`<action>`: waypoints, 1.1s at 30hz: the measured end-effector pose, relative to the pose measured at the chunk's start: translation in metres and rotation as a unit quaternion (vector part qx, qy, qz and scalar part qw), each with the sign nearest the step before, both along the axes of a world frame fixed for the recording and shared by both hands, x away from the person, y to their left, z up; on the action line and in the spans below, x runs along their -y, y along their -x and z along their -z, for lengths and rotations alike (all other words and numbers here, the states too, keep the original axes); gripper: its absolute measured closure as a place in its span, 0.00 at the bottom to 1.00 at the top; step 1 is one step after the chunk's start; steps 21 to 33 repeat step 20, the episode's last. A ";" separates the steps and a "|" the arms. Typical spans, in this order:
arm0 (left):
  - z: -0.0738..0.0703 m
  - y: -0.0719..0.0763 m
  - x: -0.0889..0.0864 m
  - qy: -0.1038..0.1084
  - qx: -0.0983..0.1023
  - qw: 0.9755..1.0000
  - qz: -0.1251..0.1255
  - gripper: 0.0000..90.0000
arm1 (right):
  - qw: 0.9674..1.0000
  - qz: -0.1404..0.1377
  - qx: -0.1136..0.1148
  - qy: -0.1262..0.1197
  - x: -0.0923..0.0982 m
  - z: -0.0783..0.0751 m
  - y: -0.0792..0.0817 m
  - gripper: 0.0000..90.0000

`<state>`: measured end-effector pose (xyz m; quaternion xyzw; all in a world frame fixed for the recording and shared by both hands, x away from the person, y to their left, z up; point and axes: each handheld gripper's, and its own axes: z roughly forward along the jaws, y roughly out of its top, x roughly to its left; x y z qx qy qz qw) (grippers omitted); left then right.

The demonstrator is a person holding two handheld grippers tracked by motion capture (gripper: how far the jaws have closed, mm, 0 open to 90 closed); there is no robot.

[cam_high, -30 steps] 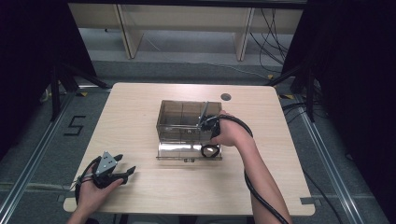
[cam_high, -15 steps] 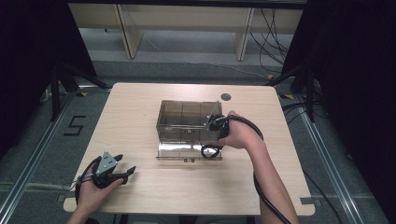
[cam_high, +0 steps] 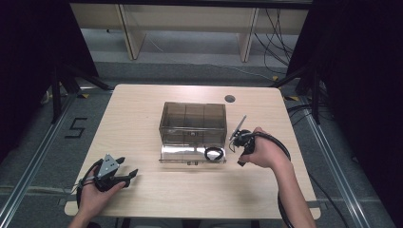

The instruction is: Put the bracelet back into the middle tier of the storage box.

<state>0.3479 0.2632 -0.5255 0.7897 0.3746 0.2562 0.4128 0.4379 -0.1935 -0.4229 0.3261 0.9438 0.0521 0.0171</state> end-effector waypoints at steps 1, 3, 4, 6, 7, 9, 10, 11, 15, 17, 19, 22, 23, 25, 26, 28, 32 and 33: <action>0.000 0.000 0.000 0.001 0.000 1.000 -0.001 0.33 | 1.000 0.001 0.000 0.007 0.008 0.004 0.005 0.75; 0.000 0.000 0.000 0.003 0.000 1.000 -0.002 0.33 | 1.000 0.014 -0.003 0.001 0.010 0.007 0.009 0.74; 0.000 0.000 -0.001 0.000 -0.002 1.000 -0.003 0.33 | 1.000 0.013 -0.004 -0.003 0.018 0.012 0.012 0.74; 0.000 0.000 0.000 0.005 -0.004 1.000 -0.005 0.33 | 1.000 0.027 -0.006 -0.004 0.023 0.016 0.018 0.74; 0.000 0.000 0.000 0.004 -0.004 1.000 -0.004 0.33 | 1.000 0.027 -0.006 -0.004 0.023 0.016 0.018 0.74; 0.000 0.000 0.000 0.004 -0.004 1.000 -0.004 0.33 | 0.999 0.042 -0.016 -0.007 0.030 0.020 0.025 0.73; 0.000 0.000 0.000 0.004 -0.004 1.000 -0.004 0.33 | 0.999 0.042 -0.016 -0.007 0.030 0.020 0.025 0.73; 0.000 0.000 0.000 0.002 -0.004 1.000 -0.004 0.33 | 0.999 0.045 -0.012 -0.002 0.035 0.023 0.028 0.73; 0.001 0.000 0.001 0.006 -0.008 1.000 -0.007 0.33 | 0.999 0.044 -0.019 -0.006 0.042 0.024 0.032 0.72; 0.001 -0.001 0.001 0.007 -0.008 1.000 -0.007 0.33 | 0.998 0.056 -0.021 -0.005 0.045 0.028 0.036 0.72; 0.001 -0.001 0.001 0.008 -0.009 1.000 -0.006 0.33 | 0.998 0.051 -0.022 -0.009 0.047 0.029 0.037 0.72; 0.000 -0.001 0.000 0.002 -0.007 1.000 -0.005 0.33 | 0.998 0.050 -0.024 -0.010 0.047 0.030 0.038 0.72; 0.000 -0.001 0.000 0.002 -0.007 1.000 -0.005 0.33 | 0.998 0.050 -0.024 -0.010 0.047 0.030 0.038 0.72; 0.000 -0.001 0.000 0.002 -0.007 1.000 -0.005 0.33 | 0.998 0.050 -0.024 -0.010 0.047 0.030 0.038 0.72; 0.000 -0.001 0.000 0.002 -0.007 1.000 -0.005 0.33 | 0.998 0.050 -0.024 -0.010 0.047 0.030 0.038 0.72; 0.000 -0.001 0.000 0.002 -0.007 1.000 -0.005 0.33 | 0.998 0.050 -0.024 -0.010 0.047 0.030 0.038 0.72; 0.000 -0.001 0.000 0.002 -0.007 1.000 -0.005 0.33 | 0.998 0.050 -0.024 -0.010 0.047 0.030 0.038 0.72; 0.000 -0.001 0.000 0.002 -0.007 1.000 -0.005 0.33 | 0.998 0.050 -0.024 -0.010 0.047 0.030 0.038 0.72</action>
